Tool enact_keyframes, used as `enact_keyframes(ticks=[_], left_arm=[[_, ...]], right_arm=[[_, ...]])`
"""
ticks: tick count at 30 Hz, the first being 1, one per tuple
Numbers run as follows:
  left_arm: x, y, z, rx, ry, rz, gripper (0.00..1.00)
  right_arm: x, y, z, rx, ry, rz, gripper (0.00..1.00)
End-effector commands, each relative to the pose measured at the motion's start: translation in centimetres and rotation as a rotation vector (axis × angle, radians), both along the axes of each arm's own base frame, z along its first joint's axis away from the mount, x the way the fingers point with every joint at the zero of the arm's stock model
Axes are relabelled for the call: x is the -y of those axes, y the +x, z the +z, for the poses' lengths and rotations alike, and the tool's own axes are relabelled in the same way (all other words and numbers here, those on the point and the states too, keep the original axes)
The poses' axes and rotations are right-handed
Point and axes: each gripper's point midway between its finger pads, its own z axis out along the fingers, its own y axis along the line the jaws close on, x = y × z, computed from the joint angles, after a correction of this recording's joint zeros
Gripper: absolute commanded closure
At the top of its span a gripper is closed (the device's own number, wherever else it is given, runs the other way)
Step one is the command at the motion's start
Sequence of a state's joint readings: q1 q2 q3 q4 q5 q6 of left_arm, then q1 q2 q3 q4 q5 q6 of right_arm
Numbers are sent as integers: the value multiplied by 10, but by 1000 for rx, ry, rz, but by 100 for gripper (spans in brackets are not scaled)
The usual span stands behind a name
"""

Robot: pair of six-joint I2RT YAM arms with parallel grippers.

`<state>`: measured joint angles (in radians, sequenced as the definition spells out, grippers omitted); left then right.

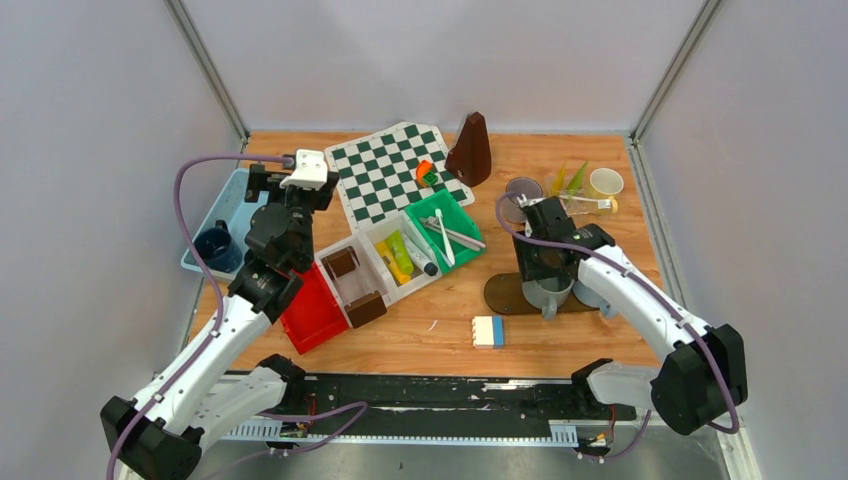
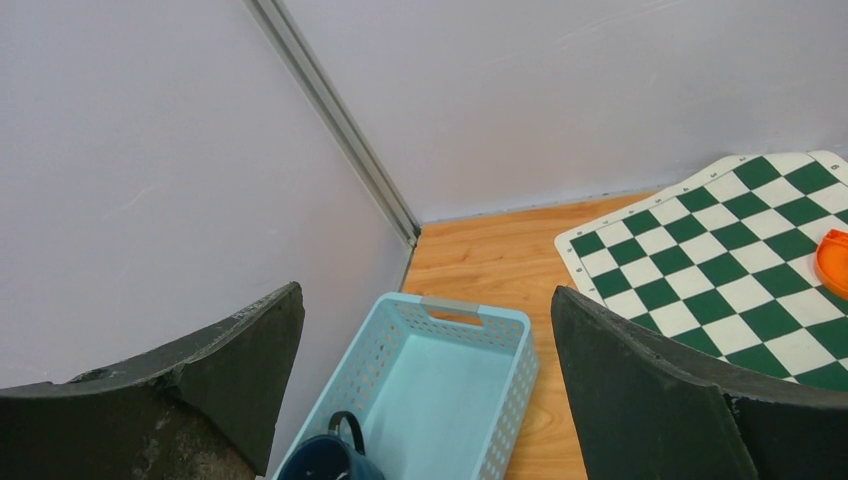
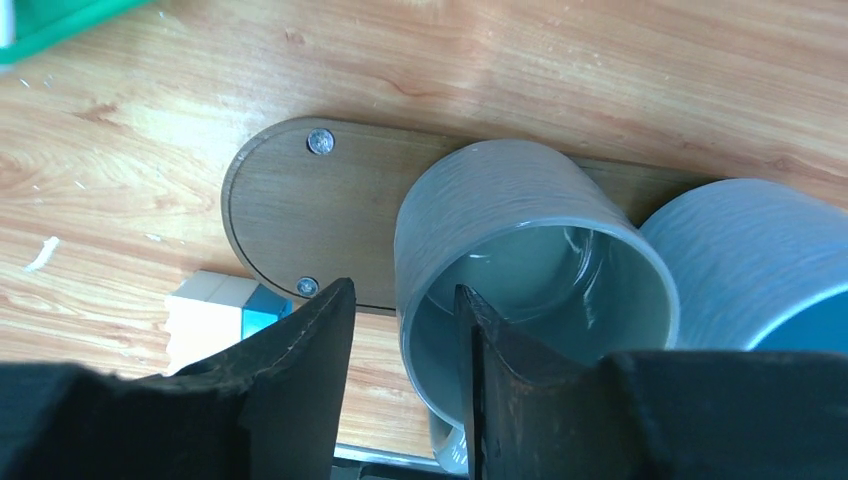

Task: Prepare toiletry sets of a toothbrush and toothpaste on the tray
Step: Place the cup on the tray.

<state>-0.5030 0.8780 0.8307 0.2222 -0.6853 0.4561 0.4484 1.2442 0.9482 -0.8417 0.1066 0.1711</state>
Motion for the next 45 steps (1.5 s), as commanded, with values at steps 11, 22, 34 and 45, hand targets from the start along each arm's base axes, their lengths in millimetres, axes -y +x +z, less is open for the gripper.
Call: enact_keyframes(ticks=[11, 22, 34, 45], left_arm=[[-2, -3, 15, 54, -17, -5, 0], [-4, -6, 18, 63, -13, -4, 0], [-3, -5, 17, 61, -4, -10, 0], [-3, -5, 16, 59, 3, -11, 0]], right_arm=[[-7, 24, 37, -33, 97, -519, 51], [10, 20, 17, -26, 40, -690, 59], [13, 19, 9, -26, 11, -657, 85], [19, 14, 21, 3, -9, -562, 100]])
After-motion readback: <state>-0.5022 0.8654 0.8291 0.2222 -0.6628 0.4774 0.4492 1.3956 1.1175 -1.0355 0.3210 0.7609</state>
